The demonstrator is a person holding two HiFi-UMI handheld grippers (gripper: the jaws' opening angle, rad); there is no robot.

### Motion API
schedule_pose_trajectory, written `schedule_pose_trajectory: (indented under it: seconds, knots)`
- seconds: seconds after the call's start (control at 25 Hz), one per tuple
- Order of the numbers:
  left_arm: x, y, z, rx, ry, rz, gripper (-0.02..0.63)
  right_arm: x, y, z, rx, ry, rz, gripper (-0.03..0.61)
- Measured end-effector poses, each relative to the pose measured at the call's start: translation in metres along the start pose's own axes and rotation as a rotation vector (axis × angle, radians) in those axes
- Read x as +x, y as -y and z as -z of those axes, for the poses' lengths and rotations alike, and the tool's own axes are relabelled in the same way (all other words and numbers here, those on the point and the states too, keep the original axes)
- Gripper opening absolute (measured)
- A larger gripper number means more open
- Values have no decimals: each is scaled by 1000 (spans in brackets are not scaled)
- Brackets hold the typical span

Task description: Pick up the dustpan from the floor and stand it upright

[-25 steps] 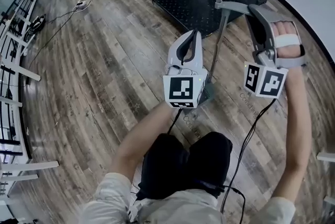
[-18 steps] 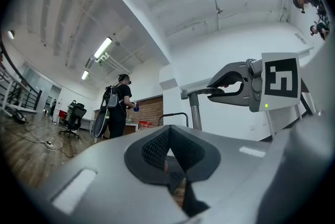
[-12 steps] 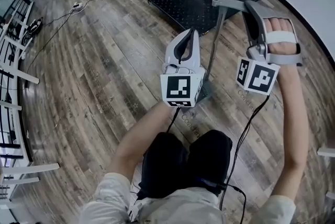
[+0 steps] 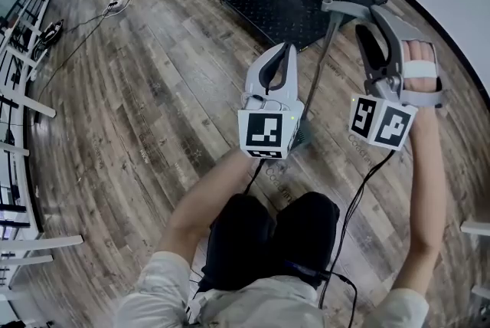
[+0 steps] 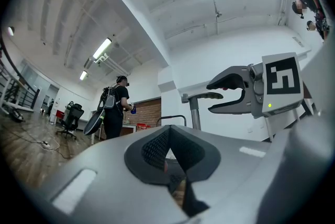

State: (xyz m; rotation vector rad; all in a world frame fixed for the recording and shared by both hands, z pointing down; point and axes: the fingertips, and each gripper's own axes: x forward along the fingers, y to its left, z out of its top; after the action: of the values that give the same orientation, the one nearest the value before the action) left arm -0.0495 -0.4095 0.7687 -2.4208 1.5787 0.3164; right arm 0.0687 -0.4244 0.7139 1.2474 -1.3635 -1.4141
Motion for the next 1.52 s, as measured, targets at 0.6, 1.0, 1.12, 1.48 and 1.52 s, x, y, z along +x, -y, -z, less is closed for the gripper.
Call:
schedule_pose_trajectory:
  seconds: [0.6, 1.0, 1.12, 1.48, 1.52]
  knots:
    - [4, 1, 28, -28, -18, 12, 20, -41, -69, 49, 1198, 38, -28, 267]
    - [3, 24, 53, -51, -72, 37, 20, -50, -119, 68, 1404, -82, -49, 6]
    - [3, 19, 54, -57, -74, 42, 20, -48, -121, 65, 1406, -89, -45, 6]
    - [39, -24, -3, -95, -128, 62, 20, -12, -47, 35, 1415, -121, -65, 6]
    - [47, -29, -18, -107, -139, 71, 20, -6, -30, 31, 1418, -130, -75, 6]
